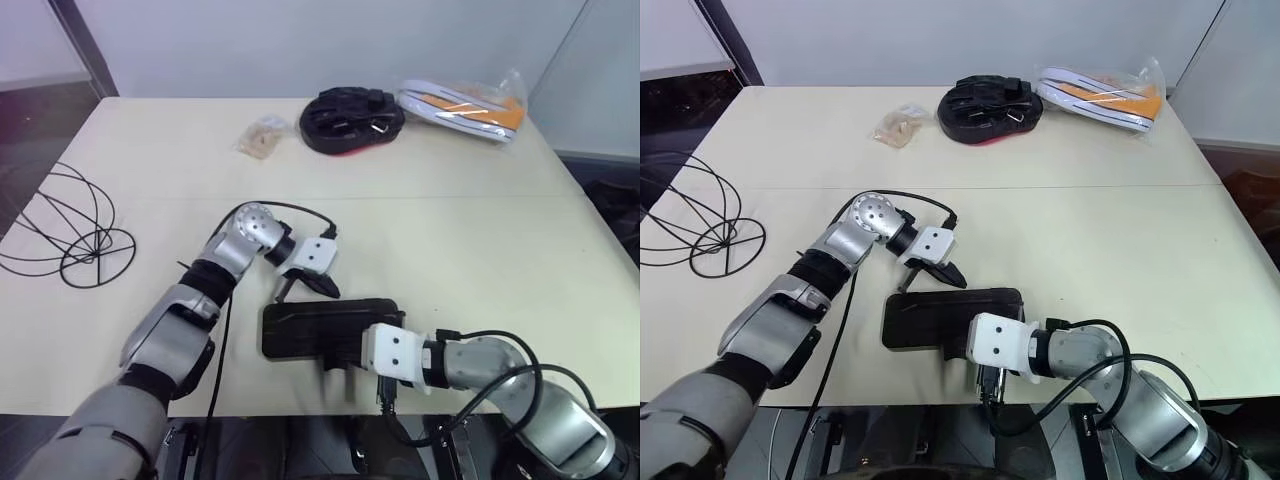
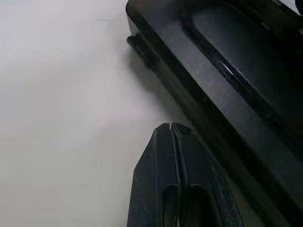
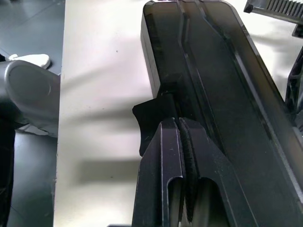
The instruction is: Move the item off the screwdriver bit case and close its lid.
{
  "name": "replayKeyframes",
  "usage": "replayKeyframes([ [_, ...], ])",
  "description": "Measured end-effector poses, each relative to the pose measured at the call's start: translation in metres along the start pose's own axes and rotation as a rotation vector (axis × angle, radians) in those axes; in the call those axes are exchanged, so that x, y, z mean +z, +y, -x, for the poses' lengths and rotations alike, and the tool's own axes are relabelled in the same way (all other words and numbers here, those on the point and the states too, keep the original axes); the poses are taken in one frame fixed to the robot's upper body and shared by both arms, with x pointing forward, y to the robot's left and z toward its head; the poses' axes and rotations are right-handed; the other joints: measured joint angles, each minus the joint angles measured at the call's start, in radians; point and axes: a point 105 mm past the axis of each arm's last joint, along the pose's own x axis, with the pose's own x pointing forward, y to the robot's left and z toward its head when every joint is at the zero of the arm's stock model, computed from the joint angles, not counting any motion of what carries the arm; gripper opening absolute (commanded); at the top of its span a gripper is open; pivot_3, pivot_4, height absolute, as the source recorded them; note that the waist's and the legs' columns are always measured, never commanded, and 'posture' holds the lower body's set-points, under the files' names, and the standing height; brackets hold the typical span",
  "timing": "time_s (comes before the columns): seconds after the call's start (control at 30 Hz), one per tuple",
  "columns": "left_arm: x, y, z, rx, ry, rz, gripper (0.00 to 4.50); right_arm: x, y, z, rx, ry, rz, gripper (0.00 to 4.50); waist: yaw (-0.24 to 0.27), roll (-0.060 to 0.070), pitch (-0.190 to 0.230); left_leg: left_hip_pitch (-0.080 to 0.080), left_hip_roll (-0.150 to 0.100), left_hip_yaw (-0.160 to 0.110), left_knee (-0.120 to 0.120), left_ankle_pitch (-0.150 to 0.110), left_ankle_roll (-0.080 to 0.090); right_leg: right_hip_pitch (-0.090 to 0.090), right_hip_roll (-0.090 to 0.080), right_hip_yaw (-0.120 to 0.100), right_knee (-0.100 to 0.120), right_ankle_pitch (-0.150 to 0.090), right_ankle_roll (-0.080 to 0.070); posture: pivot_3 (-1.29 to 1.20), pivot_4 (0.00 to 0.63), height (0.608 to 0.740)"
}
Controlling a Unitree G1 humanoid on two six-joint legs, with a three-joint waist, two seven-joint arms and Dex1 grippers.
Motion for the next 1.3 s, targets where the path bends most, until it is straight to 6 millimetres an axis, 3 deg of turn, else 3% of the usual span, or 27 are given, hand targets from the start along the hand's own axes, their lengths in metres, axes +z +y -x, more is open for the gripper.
replayKeyframes([
  [0.23,-0.003,-0.002,-0.001,-0.001,-0.003,0.014,0.00,-0.013,0.025,0.004,0.102,0.040,-0.054,0.09,0.000,0.000,0.000,-0.001,0.000,0.000,0.000,0.000,0.000,0.000,0.000,0.000,0.000,0.000,0.000,0.00,0.150,0.740],
  [0.57,-0.002,-0.004,-0.002,-0.021,-0.010,0.014,0.00,-0.019,0.009,-0.007,-0.001,0.080,-0.019,0.09,0.000,0.000,0.000,0.000,0.000,0.000,0.000,0.000,0.000,0.000,0.000,0.000,0.000,0.000,0.000,0.00,0.150,0.740],
  [0.8,-0.006,-0.005,0.007,0.003,0.003,0.031,0.00,-0.015,0.010,-0.018,-0.065,0.106,0.118,0.09,-0.005,0.000,-0.001,0.001,0.000,0.000,0.000,0.000,0.000,0.000,0.001,0.000,0.001,0.000,0.000,0.00,0.150,0.740],
  [1.3,-0.008,-0.010,0.007,0.009,-0.004,0.045,0.00,-0.009,0.014,-0.025,-0.162,0.137,0.203,0.09,-0.005,0.000,-0.001,0.002,0.000,0.000,0.000,0.000,0.000,0.000,0.001,0.000,0.002,0.000,0.000,0.00,0.150,0.740],
])
